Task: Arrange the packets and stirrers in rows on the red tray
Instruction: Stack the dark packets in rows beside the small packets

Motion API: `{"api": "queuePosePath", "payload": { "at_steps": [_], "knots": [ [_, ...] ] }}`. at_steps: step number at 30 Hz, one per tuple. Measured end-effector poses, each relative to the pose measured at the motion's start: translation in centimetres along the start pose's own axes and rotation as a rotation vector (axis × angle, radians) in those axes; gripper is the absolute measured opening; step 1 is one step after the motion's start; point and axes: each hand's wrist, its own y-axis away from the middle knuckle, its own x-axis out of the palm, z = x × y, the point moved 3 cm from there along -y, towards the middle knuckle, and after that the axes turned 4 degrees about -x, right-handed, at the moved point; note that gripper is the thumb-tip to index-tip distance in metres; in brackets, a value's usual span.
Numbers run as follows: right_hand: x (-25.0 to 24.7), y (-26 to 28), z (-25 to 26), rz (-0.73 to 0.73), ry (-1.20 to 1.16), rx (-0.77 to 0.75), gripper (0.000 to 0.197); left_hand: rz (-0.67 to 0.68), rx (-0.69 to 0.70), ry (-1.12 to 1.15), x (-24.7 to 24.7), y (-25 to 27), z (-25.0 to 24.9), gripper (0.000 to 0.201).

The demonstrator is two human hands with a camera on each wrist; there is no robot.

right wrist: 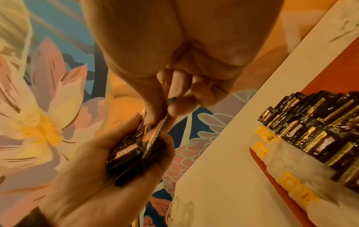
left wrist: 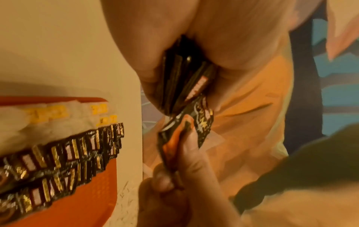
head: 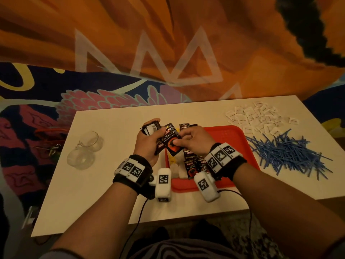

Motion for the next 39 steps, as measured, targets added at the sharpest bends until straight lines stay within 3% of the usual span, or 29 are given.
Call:
{"api": "queuePosePath", "payload": {
  "at_steps": [6, 9, 12, 14, 19, 29, 39],
  "knots": [
    [-2.0, 0.5, -2.9, 0.061, 0.026, 0.066, 0.012, 0.017, -0.12, 0.04, 1.2, 0.2, 2.7, 0.027],
    [-3.5, 1.2, -6.0, 0.043, 0.027, 0.138, 0.008, -0.08, -0.164, 0.002, 0.9, 0.1, 5.0, 0.02],
    [-4.9, 2.2, -10.5, 0.019, 0.128, 0.246, 0.022, -0.162, -0.239, -0.027, -0.5, 0.2, 8.0, 0.019],
    [-5.7, 3.1, -13.5, -0.036, 0.155, 0.333, 0.021, -0.209, -0.282, -0.05, -1.5, 0.6, 9.9, 0.019],
    [-4.8, 4.3, -19.3, -0.089, 0.177, 0.513, 0.02, -0.298, -0.34, -0.073, -2.9, 2.3, 13.4, 0.016],
    [0.9, 2.1, -22.6, -0.084, 0.144, 0.491, 0.013, -0.407, -0.384, -0.106, -6.1, 4.6, 15.9, 0.022],
    [1.7, 1.5, -23.6, -0.183, 0.233, 0.516, 0.019, -0.421, -0.389, -0.169, -7.7, 5.0, 15.8, 0.025]
  ]
}}
